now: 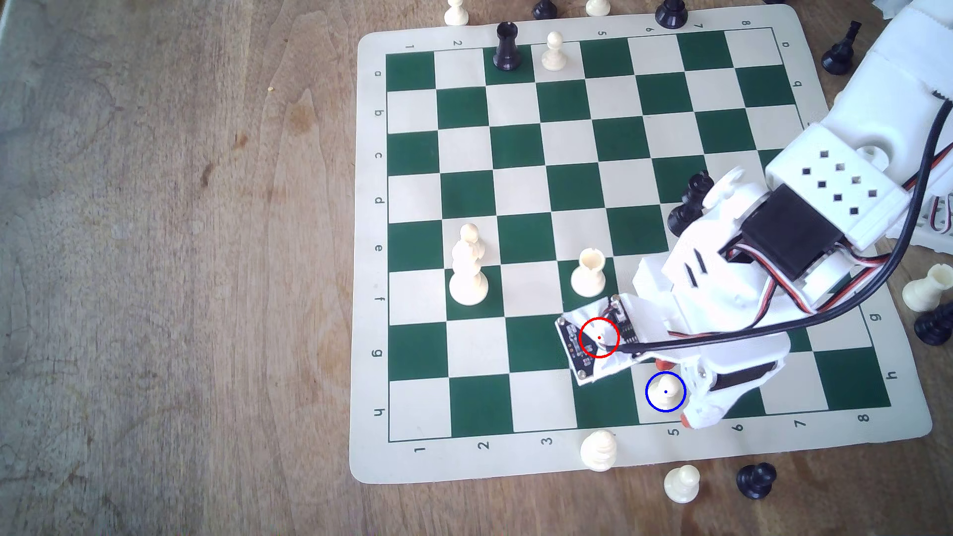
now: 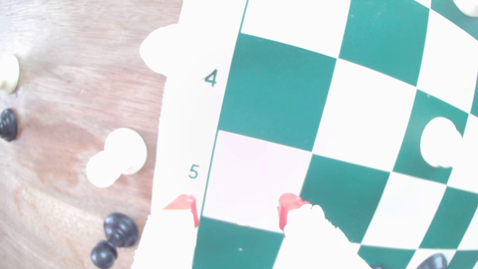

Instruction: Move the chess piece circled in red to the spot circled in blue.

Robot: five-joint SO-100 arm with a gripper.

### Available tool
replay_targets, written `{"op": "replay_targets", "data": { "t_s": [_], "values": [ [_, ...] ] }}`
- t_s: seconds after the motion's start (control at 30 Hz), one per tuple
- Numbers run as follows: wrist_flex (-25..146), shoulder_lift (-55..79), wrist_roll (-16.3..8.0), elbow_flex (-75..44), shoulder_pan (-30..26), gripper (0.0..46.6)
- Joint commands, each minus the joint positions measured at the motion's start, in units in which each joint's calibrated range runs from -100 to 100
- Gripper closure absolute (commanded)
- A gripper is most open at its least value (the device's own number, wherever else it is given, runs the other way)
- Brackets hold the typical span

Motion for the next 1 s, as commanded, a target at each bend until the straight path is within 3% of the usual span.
{"op": "replay_targets", "data": {
  "t_s": [0.0, 0.3, 0.53, 0.67, 0.8, 0.9, 0.97],
  "values": [
    [2.1, -11.1, 0.7, 0.3, -0.5, 28.5],
    [6.1, -26.6, 2.5, 9.7, 0.4, 27.6],
    [1.8, -41.2, 4.7, 20.8, 7.6, 29.7],
    [-10.5, -48.6, 6.2, 32.2, 9.7, 37.7],
    [-16.9, -50.3, 7.1, 34.2, 13.7, 43.1],
    [-22.6, -52.5, 7.3, 37.7, 16.2, 45.5],
    [-28.6, -53.9, 8.8, 41.6, 18.3, 46.4]
  ]
}}
